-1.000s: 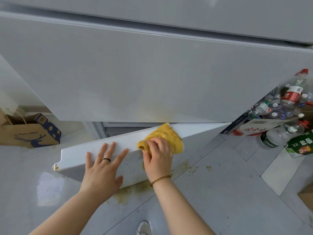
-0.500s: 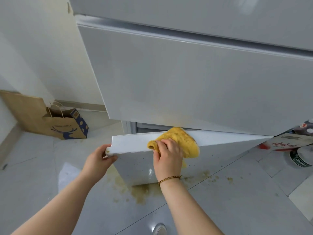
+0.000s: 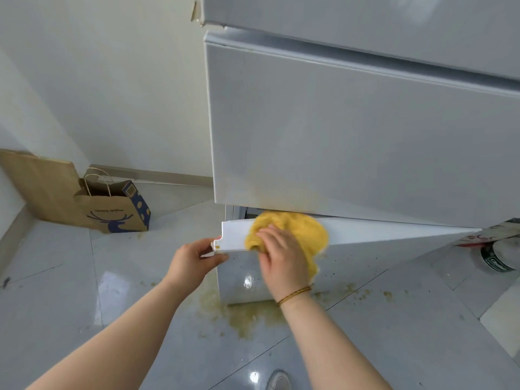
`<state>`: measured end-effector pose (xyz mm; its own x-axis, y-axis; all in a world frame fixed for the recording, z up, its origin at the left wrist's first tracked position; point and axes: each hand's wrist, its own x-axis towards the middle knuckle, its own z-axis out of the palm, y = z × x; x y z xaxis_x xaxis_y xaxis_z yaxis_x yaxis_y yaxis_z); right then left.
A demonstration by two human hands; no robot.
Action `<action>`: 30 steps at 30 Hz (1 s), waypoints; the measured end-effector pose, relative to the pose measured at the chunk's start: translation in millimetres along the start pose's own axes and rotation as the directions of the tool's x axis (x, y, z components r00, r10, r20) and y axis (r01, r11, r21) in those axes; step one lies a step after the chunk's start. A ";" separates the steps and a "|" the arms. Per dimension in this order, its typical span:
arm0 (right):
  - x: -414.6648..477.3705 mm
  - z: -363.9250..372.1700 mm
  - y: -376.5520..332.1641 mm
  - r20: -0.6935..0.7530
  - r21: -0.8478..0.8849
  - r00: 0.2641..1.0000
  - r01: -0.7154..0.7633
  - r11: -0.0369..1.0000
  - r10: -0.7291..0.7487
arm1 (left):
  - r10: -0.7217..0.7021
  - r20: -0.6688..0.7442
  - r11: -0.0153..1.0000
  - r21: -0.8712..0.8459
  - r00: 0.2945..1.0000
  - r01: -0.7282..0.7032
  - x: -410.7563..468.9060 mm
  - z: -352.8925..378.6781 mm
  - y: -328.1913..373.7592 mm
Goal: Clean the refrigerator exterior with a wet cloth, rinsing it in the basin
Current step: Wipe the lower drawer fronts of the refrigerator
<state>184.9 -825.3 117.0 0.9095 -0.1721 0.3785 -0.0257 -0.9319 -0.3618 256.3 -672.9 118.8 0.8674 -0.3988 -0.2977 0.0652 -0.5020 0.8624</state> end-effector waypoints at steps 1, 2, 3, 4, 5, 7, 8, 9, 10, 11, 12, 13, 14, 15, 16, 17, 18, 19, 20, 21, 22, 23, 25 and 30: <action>-3.4 -7.0 10.4 -0.014 -0.011 0.998 -0.063 0.998 0.063 | -0.003 0.001 1.000 0.002 1.000 0.003 3.0 -0.7 0.2; -8.1 -12.9 19.9 -0.038 -0.008 0.993 -0.112 0.994 0.112 | -0.003 0.000 1.000 0.004 1.000 0.003 7.1 -1.4 0.1; -13.1 -19.3 27.6 -0.050 0.010 0.986 -0.156 0.988 0.157 | 0.000 -0.008 1.000 0.002 1.000 0.000 11.5 -2.0 1.5; -18.7 -23.4 34.9 -0.067 0.029 0.980 -0.184 0.982 0.186 | 0.004 -0.016 1.000 0.001 1.000 -0.004 15.8 -2.4 3.0; -23.0 -27.6 38.4 -0.083 0.046 0.973 -0.211 0.976 0.215 | 0.011 -0.021 1.000 0.005 1.000 -0.011 21.1 -3.5 5.5; -28.3 -33.5 37.3 -0.114 0.113 0.954 -0.267 0.957 0.279 | 0.023 -0.035 1.000 0.022 0.999 -0.022 32.8 -5.1 7.7; -28.6 -35.8 34.1 -0.127 0.161 0.938 -0.300 0.940 0.322 | 0.027 -0.045 0.999 0.031 0.999 -0.025 39.1 -5.9 8.4; -27.3 -38.9 30.6 -0.140 0.208 0.920 -0.335 0.919 0.367 | 0.025 -0.054 0.999 0.037 0.998 -0.023 45.5 -6.2 9.9; -25.9 -41.6 28.0 -0.153 0.246 0.903 -0.358 0.901 0.401 | 0.022 -0.064 0.999 0.035 0.998 -0.020 51.4 -6.3 10.9; -24.8 -44.8 26.2 -0.161 0.270 0.891 -0.373 0.887 0.424 | 0.016 -0.074 0.999 0.031 0.997 -0.014 57.2 -6.2 12.8; -24.6 -47.0 26.3 -0.161 0.284 0.885 -0.383 0.879 0.437 | 0.013 -0.082 1.000 0.028 0.997 -0.011 61.8 -6.2 14.2; -24.5 -50.0 26.8 -0.148 0.292 0.883 -0.391 0.873 0.445 | 0.013 -0.088 0.999 0.032 0.996 -0.010 65.3 -6.0 15.8; -25.6 -51.4 28.2 -0.140 0.296 0.882 -0.396 0.869 0.449 | 0.015 -0.091 0.999 0.030 0.996 -0.012 67.7 -5.9 16.1; -26.8 -52.7 29.3 -0.133 0.301 0.875 -0.411 0.860 0.465 | 0.017 -0.093 1.000 0.026 0.996 -0.015 69.3 -5.5 15.9; -28.3 -53.3 31.0 -0.129 0.320 0.865 -0.427 0.846 0.485 | 0.014 -0.094 1.000 0.020 0.995 -0.013 70.1 -4.9 15.7; -29.0 -54.9 30.4 -0.122 0.362 0.849 -0.445 0.820 0.514 | 0.006 -0.096 1.000 0.019 0.995 -0.004 70.1 -4.2 15.7; -30.1 -56.3 29.0 -0.112 0.425 0.827 -0.461 0.779 0.551 | -0.004 -0.107 1.000 0.022 0.994 0.006 69.2 -3.0 15.9; -32.2 -58.0 27.0 -0.104 0.487 0.798 -0.479 0.730 0.593 | -0.012 -0.131 1.000 0.021 0.991 0.014 66.4 -1.6 15.8; -34.3 -60.7 25.8 -0.091 0.540 0.767 -0.498 0.678 0.635 | -0.021 -0.185 1.000 0.001 0.983 0.022 61.1 -0.4 16.2; -37.4 -64.6 25.2 -0.066 0.579 0.738 -0.521 0.628 0.672 | -0.038 -0.266 0.999 -0.029 0.963 0.031 52.5 1.0 16.9; -39.9 -68.9 25.1 -0.038 0.608 0.716 -0.538 0.585 0.697 | -0.056 -0.345 0.998 -0.056 0.937 0.039 41.4 3.0 16.1; -43.4 -73.0 27.3 0.013 0.645 0.700 -0.552 0.528 0.714 | -0.050 -0.393 0.998 -0.053 0.918 0.032 29.5 5.8 13.8; -49.6 -79.7 30.4 0.183 0.772 0.671 -0.550 0.318 0.718 | 0.038 -0.332 0.999 0.007 0.943 -0.038 3.5 14.8 11.8; -45.2 -84.1 21.8 0.472 0.838 0.637 -0.539 -0.086 0.609 | 0.338 0.249 0.938 -0.014 0.908 -0.346 -21.4 37.2 37.8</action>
<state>108.3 -864.7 163.7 0.7594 -0.5267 -0.3819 -0.1408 0.4401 -0.8869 221.9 -711.9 142.5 0.6866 -0.7226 -0.0806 -0.2318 -0.3226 0.9177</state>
